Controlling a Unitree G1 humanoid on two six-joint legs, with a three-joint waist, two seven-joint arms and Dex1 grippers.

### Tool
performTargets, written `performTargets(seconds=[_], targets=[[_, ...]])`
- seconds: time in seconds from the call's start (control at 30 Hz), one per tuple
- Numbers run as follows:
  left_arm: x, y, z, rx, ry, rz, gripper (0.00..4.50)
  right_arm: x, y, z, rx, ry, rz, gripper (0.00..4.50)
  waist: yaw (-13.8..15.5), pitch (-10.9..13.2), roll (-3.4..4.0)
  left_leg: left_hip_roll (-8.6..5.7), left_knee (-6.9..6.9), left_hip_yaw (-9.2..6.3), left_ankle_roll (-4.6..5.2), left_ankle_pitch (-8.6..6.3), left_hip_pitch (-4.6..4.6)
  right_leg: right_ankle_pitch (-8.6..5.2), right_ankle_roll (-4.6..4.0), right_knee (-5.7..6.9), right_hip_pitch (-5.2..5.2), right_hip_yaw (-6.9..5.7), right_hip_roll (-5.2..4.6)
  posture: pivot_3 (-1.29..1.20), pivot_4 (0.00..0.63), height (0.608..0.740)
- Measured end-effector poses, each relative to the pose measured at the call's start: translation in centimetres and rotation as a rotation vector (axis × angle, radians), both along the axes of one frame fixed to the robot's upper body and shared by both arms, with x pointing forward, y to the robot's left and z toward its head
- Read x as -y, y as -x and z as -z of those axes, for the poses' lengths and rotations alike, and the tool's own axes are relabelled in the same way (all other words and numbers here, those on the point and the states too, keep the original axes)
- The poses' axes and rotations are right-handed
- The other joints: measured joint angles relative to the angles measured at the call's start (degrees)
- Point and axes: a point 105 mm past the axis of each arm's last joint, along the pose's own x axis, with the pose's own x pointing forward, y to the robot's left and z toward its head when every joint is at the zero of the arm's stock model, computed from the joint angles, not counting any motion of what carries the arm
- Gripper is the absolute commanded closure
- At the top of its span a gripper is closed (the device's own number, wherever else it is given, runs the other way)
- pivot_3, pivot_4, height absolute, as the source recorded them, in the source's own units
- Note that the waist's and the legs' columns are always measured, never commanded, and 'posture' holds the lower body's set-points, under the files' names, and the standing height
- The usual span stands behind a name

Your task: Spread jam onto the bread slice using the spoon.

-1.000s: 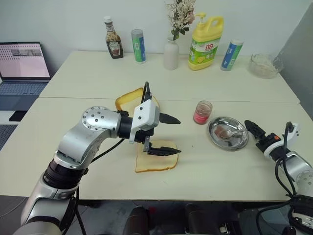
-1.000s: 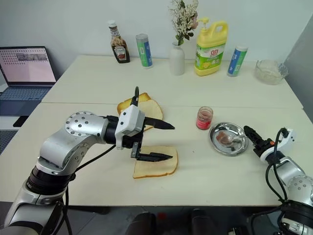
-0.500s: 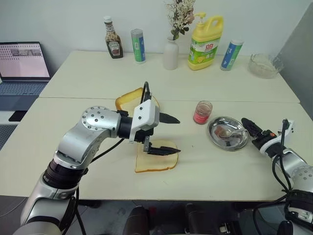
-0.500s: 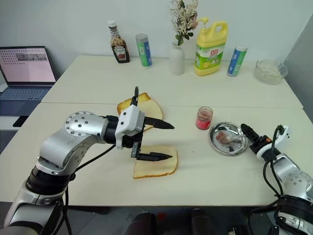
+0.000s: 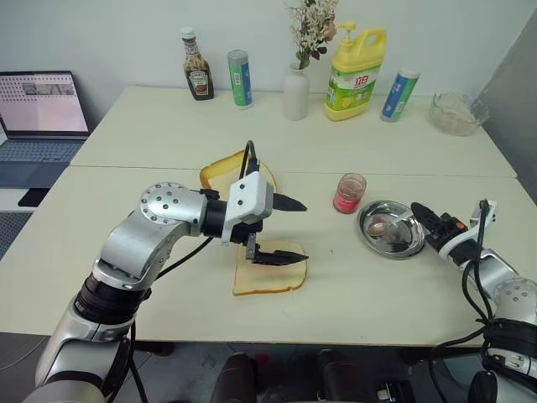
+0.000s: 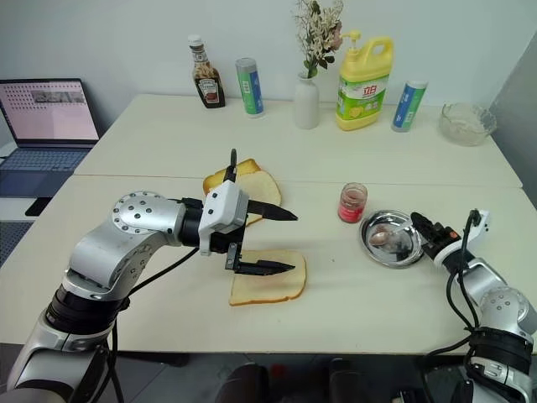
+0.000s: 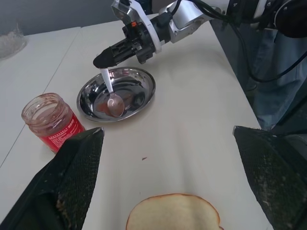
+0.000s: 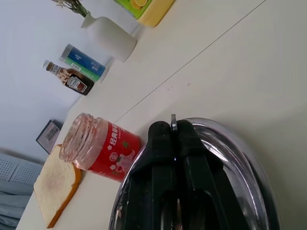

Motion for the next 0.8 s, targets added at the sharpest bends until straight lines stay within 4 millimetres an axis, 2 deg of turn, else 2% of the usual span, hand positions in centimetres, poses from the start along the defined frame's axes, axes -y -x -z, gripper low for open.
performTargets(seconds=[0.13,0.37,0.5,0.67,0.8], targets=[[0.0,-0.1,0.2,-0.009,0.008,-0.014,0.00,0.1,0.8,-0.4,0.008,0.002,0.000,4.44,0.0,0.0,0.03,0.00,-0.01,-0.01,0.00,0.00,-0.01,0.00,0.00,0.00,-0.01,0.00,0.00,0.00,0.150,0.740],[-0.4,-0.9,0.0,-0.024,0.061,-0.105,0.00,-1.1,2.9,-4.2,0.104,0.147,-0.043,4.44,0.0,0.0,0.08,0.01,-0.02,-0.04,0.00,0.00,-0.01,-0.01,0.02,0.01,-0.02,-0.02,0.01,0.00,0.150,0.740],[-1.0,-1.8,-0.4,-0.024,0.116,-0.199,0.00,-1.9,4.0,-6.9,0.182,0.249,-0.049,4.44,-0.1,0.0,0.08,0.01,0.00,-0.03,0.00,0.00,-0.01,-0.01,0.02,0.01,-0.02,-0.01,0.00,0.00,0.150,0.740],[-1.8,-2.5,0.3,-0.012,0.115,-0.288,0.00,-2.5,4.6,-9.8,0.264,0.343,-0.021,4.44,0.0,0.0,0.08,0.00,0.00,-0.02,0.00,0.00,-0.01,-0.01,0.02,0.01,-0.02,0.00,0.00,0.00,0.150,0.740],[-1.8,-3.9,0.6,0.005,0.134,-0.372,0.00,-4.8,3.9,-13.5,0.390,0.413,-0.053,4.44,-0.1,0.0,0.08,0.00,0.01,-0.02,0.03,0.02,-0.01,-0.01,0.02,0.02,-0.02,-0.01,0.00,0.00,0.150,0.740]])
